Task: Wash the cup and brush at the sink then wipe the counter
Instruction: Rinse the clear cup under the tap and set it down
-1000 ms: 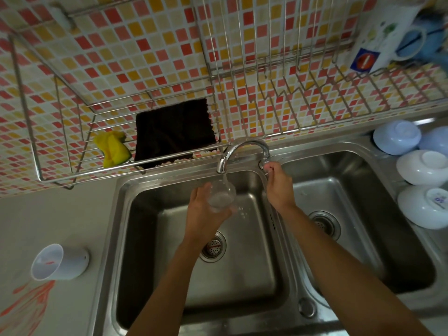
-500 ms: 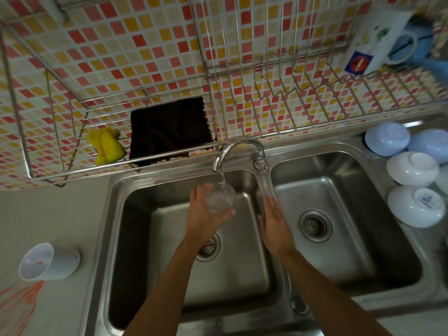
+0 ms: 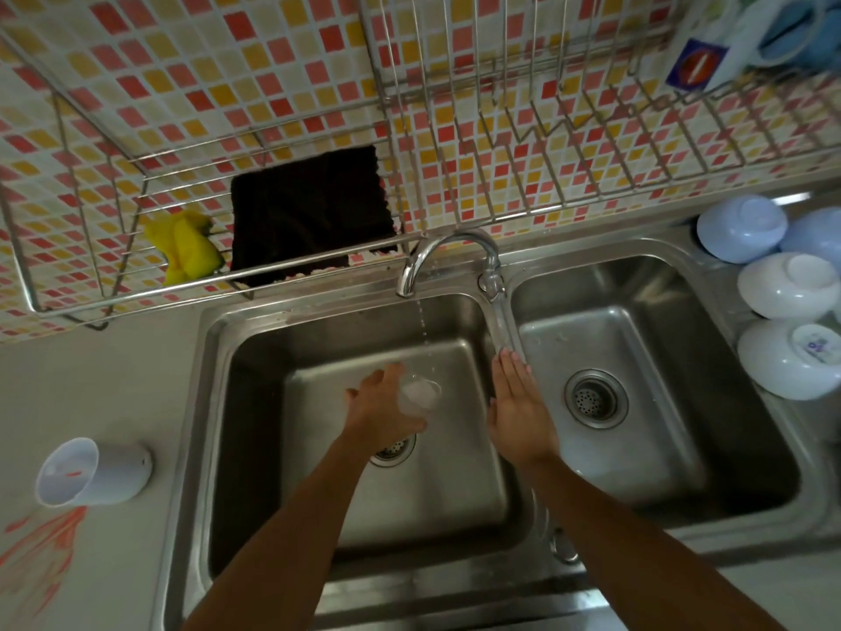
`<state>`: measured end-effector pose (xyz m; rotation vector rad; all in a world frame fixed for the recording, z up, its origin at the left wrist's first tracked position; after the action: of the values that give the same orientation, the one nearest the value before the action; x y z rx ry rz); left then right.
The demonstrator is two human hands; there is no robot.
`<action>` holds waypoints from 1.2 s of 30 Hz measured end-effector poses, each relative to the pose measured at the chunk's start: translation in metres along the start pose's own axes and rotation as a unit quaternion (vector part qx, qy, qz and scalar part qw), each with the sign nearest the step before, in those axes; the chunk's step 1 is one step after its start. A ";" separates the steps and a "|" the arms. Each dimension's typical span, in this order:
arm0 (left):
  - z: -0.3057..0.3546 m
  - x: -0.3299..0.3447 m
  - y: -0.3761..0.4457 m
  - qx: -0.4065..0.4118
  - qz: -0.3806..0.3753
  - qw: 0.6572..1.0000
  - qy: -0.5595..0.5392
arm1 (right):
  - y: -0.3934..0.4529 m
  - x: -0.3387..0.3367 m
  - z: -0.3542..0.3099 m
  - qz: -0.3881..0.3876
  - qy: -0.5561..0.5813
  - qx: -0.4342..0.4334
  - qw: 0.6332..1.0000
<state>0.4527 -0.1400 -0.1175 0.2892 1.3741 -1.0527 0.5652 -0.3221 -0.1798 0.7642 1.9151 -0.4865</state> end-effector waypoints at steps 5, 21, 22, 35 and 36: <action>-0.003 0.018 0.002 0.000 -0.023 0.997 0.072 | 0.001 0.004 0.001 -0.004 0.002 0.006 1.000; -0.004 0.030 0.014 0.022 -0.039 0.974 0.222 | 0.000 0.008 0.003 0.024 0.006 -0.009 1.000; -0.002 0.029 0.015 0.027 -0.035 0.968 0.248 | 0.000 0.008 0.003 0.024 0.006 -0.009 1.000; 0.011 0.023 0.014 0.111 0.013 0.898 0.425 | 0.000 0.010 0.002 0.026 0.015 -0.016 0.999; 0.011 0.020 0.013 0.111 0.018 0.901 0.418 | 0.000 0.010 0.002 0.029 0.017 -0.017 0.999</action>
<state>0.4659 -0.1497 -0.1381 1.0226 1.9899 -1.1000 0.5631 -0.3204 -0.1898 0.8091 1.9216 -0.4073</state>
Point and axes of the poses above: each hand's wrist, its own y-axis towards the middle knuckle, its own x-axis out of the palm, z = x × y, the point moved 2 cm from there along y, towards the middle knuckle, and after that the axes turned 9 degrees about y, right-handed, at the moved point
